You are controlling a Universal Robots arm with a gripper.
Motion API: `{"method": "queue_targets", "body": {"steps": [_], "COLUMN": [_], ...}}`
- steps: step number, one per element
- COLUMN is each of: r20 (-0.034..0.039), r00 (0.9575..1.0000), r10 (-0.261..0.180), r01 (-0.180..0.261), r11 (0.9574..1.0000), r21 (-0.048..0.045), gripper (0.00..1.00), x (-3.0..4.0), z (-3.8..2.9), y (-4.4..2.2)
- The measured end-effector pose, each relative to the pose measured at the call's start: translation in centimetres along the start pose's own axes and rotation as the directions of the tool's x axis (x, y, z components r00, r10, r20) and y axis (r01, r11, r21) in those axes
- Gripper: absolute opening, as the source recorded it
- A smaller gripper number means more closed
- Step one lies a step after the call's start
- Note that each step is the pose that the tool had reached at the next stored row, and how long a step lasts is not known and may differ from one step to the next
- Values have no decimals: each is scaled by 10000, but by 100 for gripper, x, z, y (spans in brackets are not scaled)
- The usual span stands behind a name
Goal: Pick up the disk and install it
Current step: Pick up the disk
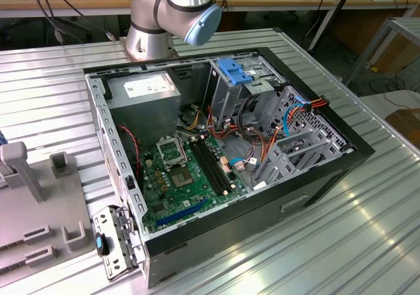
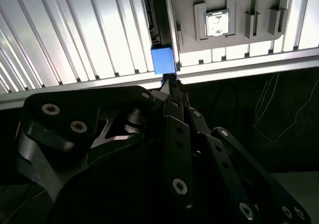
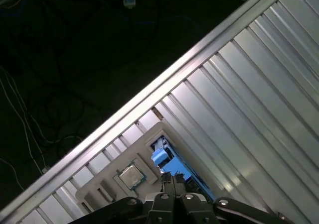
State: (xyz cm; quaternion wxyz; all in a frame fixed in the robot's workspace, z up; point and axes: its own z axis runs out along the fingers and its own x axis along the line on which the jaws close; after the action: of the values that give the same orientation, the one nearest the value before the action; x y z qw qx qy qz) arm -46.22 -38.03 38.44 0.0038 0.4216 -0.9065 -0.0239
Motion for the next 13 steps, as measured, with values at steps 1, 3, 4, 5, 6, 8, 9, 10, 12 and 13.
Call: {"method": "queue_targets", "body": {"steps": [1,3,4,5,6,8,9,10,12,13], "r20": [-4,-12,-16,-21,-26,-35,-38,-42,-52,-57], "r00": [9999,9996,9993,9988,9984,9969,9962,9953,9931,9920], "r10": [-105,-281,-360,-480,-572,-789,-874,-966,-1169,-1264], "r01": [105,281,360,480,572,788,874,966,1169,1263], "r11": [9999,9996,9994,9988,9984,9969,9962,9953,9931,9920], "r21": [-1,-4,-5,-6,-8,-11,-12,-14,-18,-20], "gripper": [11,11,11,11,11,11,11,11,11,11], "x": [0,1,1,2,2,2,2,3,2,3], "z": [0,0,1,1,1,1,1,2,1,1], "y": [0,1,1,2,2,2,2,2,2,2]}}
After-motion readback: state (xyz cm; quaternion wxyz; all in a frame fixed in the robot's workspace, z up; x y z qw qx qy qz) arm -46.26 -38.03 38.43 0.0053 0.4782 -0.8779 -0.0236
